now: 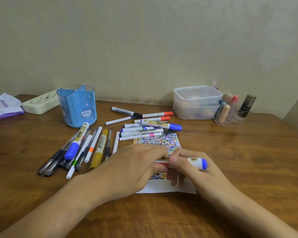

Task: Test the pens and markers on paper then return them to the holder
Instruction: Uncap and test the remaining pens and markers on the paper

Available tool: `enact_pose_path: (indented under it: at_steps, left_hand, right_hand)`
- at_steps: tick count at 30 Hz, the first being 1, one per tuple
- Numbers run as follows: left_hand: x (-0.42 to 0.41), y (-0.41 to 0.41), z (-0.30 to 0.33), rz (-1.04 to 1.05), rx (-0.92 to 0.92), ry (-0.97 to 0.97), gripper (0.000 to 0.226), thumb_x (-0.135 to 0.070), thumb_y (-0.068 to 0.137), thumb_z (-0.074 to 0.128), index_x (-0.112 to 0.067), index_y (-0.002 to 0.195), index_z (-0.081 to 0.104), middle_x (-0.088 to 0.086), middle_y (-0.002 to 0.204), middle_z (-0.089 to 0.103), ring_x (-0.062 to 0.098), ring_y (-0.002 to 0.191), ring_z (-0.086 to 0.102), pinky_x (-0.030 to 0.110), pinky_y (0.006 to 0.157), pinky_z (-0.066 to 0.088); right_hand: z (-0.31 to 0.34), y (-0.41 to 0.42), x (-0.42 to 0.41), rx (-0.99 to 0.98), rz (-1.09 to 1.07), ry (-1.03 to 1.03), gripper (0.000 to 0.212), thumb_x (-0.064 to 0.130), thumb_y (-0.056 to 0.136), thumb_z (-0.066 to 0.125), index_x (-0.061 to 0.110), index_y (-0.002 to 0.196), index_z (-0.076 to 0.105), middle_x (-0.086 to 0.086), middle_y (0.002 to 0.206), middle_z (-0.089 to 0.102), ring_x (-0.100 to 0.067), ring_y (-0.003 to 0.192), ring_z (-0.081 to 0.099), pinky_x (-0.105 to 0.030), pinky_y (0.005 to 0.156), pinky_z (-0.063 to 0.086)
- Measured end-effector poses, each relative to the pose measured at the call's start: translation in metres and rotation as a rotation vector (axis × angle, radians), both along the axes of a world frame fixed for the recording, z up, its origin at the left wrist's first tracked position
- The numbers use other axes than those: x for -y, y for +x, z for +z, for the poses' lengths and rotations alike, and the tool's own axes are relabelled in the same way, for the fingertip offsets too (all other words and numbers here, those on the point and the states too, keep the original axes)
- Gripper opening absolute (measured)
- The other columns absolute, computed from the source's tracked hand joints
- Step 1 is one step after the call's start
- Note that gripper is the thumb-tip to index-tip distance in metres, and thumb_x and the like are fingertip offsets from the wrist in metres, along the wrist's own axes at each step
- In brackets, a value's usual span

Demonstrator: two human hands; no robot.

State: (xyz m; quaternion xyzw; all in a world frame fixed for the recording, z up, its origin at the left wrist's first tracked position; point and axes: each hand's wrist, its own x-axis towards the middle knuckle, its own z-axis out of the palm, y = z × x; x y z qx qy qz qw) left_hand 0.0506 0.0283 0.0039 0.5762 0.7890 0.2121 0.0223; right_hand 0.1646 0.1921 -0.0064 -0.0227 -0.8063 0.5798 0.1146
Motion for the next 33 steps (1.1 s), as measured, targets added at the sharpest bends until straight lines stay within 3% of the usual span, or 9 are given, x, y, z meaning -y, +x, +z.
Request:
enact_pose_path:
  at_steps: [3,11,17,24,26,30,33]
  left_hand:
    - [0.000,0.002,0.001,-0.004,0.043,-0.039,0.017,-0.041,0.103,0.041,-0.029,0.110,0.050,-0.010,0.105,0.059,0.009,0.096,0.050,0.033,0.081,0.043]
    - [0.001,-0.002,0.003,-0.056,0.147,-0.059,0.032,-0.060,0.096,0.034,-0.040,0.115,0.049,-0.009,0.098,0.065,0.011,0.089,0.057,0.038,0.079,0.046]
    - [0.000,-0.002,0.009,-0.111,0.250,-0.042,0.011,-0.056,0.097,0.043,-0.055,0.105,0.051,-0.032,0.090,0.058,-0.006,0.088,0.054,0.016,0.073,0.039]
    - [0.000,-0.006,0.008,-0.096,0.301,-0.057,0.032,-0.062,0.092,0.044,-0.044,0.117,0.055,-0.019,0.106,0.064,0.001,0.099,0.056,0.028,0.085,0.046]
    - [0.000,-0.007,0.009,-0.065,0.314,-0.029,0.034,-0.067,0.086,0.045,-0.048,0.112,0.054,-0.019,0.099,0.064,0.002,0.095,0.055,0.025,0.080,0.046]
    - [-0.001,-0.008,0.006,-0.010,0.298,-0.016,0.037,-0.075,0.081,0.044,-0.049,0.106,0.052,-0.012,0.094,0.066,0.006,0.089,0.057,0.037,0.076,0.049]
    - [0.002,-0.010,0.009,0.060,0.272,-0.044,0.045,-0.079,0.073,0.049,-0.053,0.108,0.047,-0.024,0.079,0.057,-0.001,0.077,0.051,0.029,0.062,0.039]
  right_hand:
    - [0.000,0.000,0.000,0.002,0.004,0.009,0.039,0.046,0.092,0.059,0.014,0.071,0.066,-0.006,0.070,0.068,-0.016,0.065,0.062,-0.027,0.063,0.047]
    - [0.004,0.002,-0.003,0.035,0.053,-0.048,0.038,0.035,0.095,0.054,0.006,0.075,0.066,-0.008,0.070,0.067,-0.018,0.065,0.062,-0.026,0.064,0.048]
    - [0.006,0.003,-0.004,0.047,0.080,-0.064,0.037,0.034,0.094,0.053,0.005,0.075,0.068,-0.008,0.070,0.068,-0.019,0.065,0.063,-0.026,0.066,0.051]
    - [0.008,0.005,-0.004,0.036,0.103,-0.064,0.032,0.037,0.094,0.058,0.017,0.071,0.067,-0.007,0.070,0.067,-0.018,0.067,0.063,-0.022,0.068,0.051]
    - [0.009,0.007,-0.006,0.021,0.099,-0.074,0.028,0.033,0.093,0.057,0.021,0.068,0.064,-0.006,0.070,0.065,-0.017,0.069,0.061,-0.018,0.068,0.048]
    - [0.008,0.008,-0.006,0.006,0.077,-0.072,0.031,0.034,0.091,0.057,0.012,0.071,0.064,-0.008,0.070,0.065,-0.019,0.069,0.061,-0.020,0.067,0.049]
    - [0.008,0.003,-0.010,0.019,0.013,-0.045,0.040,0.044,0.089,0.059,0.009,0.073,0.067,-0.009,0.070,0.068,-0.022,0.067,0.064,-0.026,0.067,0.052]
